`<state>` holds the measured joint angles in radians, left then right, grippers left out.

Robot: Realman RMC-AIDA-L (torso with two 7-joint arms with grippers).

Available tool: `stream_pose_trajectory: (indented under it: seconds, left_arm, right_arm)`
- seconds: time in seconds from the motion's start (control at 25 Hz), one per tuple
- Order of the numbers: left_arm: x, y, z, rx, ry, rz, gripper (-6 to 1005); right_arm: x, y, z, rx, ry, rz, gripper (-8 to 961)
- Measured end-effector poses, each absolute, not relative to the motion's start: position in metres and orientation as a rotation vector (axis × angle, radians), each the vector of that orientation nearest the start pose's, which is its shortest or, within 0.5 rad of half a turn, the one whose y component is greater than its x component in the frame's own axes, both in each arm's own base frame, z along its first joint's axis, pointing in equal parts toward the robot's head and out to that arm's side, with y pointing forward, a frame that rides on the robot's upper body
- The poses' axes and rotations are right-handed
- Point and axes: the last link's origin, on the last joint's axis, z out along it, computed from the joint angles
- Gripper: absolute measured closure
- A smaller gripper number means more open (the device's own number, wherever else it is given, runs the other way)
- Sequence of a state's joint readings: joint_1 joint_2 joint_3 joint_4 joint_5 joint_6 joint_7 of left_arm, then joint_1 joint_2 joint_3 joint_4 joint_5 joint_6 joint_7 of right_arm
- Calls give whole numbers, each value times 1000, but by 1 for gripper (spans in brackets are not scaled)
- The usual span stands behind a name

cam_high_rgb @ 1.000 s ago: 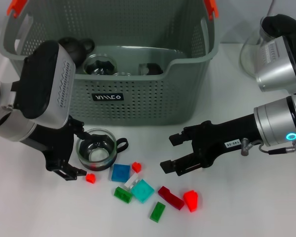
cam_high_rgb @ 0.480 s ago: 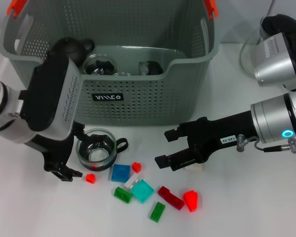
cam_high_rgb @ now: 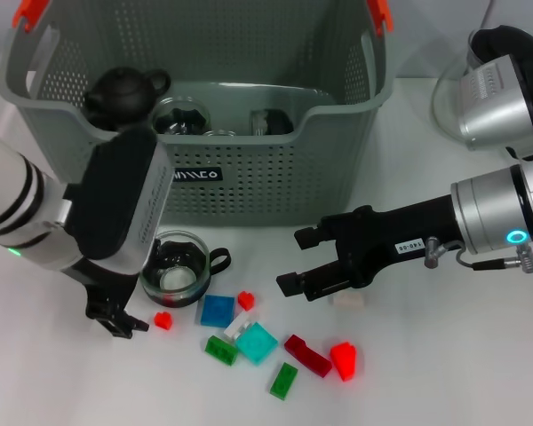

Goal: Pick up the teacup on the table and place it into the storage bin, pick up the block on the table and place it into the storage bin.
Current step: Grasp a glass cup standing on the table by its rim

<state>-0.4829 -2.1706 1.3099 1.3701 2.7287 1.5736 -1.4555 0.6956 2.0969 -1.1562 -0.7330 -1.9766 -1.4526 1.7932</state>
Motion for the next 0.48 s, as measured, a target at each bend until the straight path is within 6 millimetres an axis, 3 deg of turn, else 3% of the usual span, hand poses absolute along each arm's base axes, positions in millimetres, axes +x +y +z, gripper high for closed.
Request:
stream_pose_trajectory:
  seconds: [0.48]
  left_arm:
    - [-218, 325, -24, -2928, 428, 871, 206]
  right_arm:
    - [180, 351, -57, -3050, 725, 373, 28]
